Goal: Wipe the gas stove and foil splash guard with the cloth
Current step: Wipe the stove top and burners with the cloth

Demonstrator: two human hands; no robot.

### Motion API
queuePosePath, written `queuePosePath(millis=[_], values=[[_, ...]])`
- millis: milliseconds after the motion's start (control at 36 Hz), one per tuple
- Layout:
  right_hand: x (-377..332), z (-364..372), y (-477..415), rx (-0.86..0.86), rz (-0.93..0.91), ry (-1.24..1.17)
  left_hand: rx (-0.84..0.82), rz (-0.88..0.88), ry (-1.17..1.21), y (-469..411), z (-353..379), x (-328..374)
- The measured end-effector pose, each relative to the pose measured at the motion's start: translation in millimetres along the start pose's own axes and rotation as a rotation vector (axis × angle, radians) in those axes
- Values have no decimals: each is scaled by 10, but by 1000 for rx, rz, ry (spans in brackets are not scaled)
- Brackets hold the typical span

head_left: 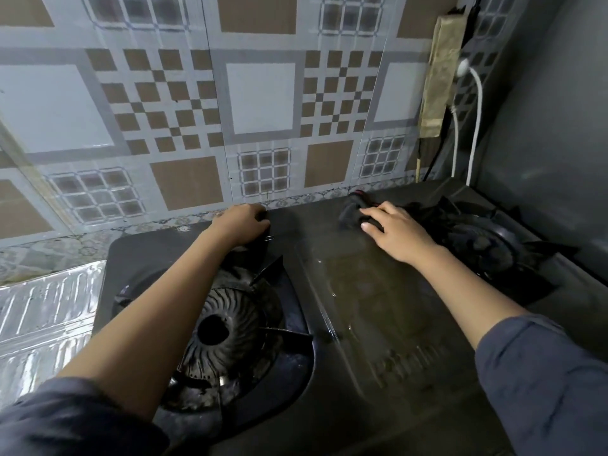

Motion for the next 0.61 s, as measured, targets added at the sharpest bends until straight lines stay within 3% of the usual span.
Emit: queuePosePath(millis=[250, 611], values=[[-84, -26, 149, 135, 278, 223, 12, 47, -7, 49, 96, 153], [-305, 46, 253, 140, 231, 116, -15, 103, 1, 208, 127, 76]])
Point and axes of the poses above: each hand's wrist, its own y-axis away from the middle knuckle, its own z-axis out of the palm, x = y × z, the point moved 8 cm from there along -y, towards the middle knuckle, and after that the axes turned 9 degrees about x, right-handed, at the moved point
